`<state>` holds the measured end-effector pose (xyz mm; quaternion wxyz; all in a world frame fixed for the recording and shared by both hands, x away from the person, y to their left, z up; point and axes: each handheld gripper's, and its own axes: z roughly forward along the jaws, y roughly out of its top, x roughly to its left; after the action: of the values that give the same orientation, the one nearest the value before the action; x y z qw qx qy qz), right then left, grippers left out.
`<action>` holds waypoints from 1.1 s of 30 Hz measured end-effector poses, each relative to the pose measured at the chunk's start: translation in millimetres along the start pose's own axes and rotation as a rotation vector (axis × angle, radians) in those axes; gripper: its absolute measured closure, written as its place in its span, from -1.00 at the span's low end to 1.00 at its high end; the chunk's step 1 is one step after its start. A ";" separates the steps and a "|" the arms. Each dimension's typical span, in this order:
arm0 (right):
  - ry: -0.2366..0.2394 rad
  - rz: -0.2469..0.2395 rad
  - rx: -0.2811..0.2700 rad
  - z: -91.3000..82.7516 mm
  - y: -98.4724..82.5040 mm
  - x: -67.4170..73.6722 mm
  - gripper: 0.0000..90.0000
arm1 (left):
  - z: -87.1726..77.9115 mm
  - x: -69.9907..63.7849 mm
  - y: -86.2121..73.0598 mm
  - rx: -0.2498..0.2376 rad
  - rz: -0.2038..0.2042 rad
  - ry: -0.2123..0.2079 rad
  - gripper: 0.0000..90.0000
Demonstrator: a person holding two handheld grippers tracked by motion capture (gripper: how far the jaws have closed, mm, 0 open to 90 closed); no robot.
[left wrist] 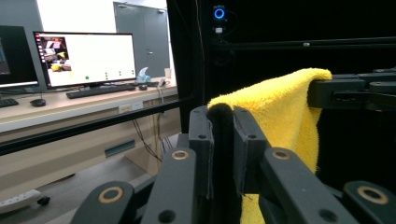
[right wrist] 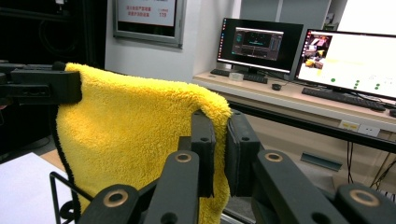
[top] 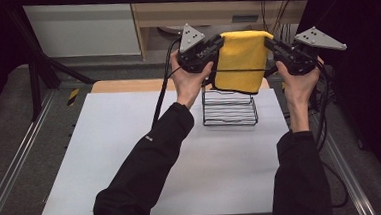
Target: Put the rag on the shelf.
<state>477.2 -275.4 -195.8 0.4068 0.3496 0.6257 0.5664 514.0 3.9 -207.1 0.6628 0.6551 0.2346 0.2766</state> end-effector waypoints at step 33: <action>0.084 0.010 0.095 -40.4 -25.2 25.0 0.84 | -34.0 -16.6 -17.1 0.159 0.034 -0.076 0.73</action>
<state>430.6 -273.0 -222.6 0.3605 0.3475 0.6667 0.5521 479.9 18.1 -226.1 0.6125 0.7195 0.2194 0.2431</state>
